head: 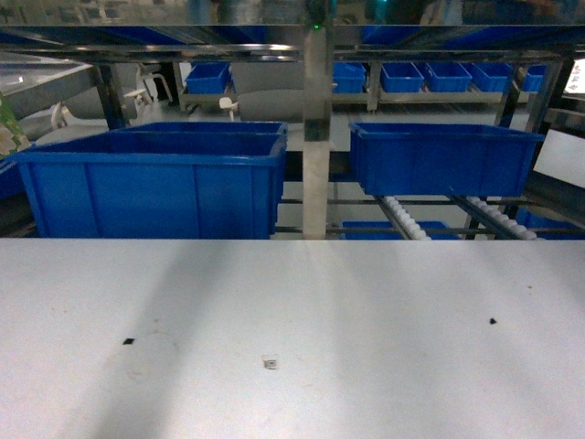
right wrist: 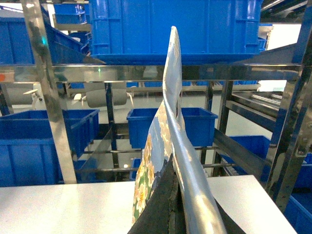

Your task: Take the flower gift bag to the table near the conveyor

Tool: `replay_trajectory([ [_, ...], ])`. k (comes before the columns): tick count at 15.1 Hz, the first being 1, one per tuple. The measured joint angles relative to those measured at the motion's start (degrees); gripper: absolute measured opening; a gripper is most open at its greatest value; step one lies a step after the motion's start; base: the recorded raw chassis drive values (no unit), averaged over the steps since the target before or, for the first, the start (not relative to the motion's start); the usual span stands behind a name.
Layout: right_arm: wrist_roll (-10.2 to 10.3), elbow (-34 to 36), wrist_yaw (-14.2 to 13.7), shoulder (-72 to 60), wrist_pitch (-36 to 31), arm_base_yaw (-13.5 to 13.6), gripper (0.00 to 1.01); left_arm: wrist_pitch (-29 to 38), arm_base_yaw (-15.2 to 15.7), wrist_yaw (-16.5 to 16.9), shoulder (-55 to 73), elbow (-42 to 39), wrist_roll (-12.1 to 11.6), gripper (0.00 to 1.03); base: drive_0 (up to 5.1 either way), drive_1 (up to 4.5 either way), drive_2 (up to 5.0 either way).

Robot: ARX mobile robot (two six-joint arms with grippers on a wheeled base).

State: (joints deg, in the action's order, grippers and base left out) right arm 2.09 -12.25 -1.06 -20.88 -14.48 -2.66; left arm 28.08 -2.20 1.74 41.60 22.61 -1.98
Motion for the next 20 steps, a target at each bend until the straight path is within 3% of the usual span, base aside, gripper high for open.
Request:
replay_trajectory([
  [12,0.0,-0.13,0.2,-0.24,-0.04,0.0,0.02,-0.07,0.09,0.0,0.2,-0.02,0.02,0.02,-3.9,1.83,1.8],
  [15,0.02,0.02,5.2,-8.35,-7.21,0.02,0.02,-0.09,0.09,0.0,0.07,-0.02,0.0,0.02,-3.9,1.83,1.8],
  [20,2.43,-0.24,14.84,-42.77,-30.08,-2.95,0.02,-0.07,0.09,0.0,0.07,-0.02,0.0,0.02,0.0,0.0,0.0],
])
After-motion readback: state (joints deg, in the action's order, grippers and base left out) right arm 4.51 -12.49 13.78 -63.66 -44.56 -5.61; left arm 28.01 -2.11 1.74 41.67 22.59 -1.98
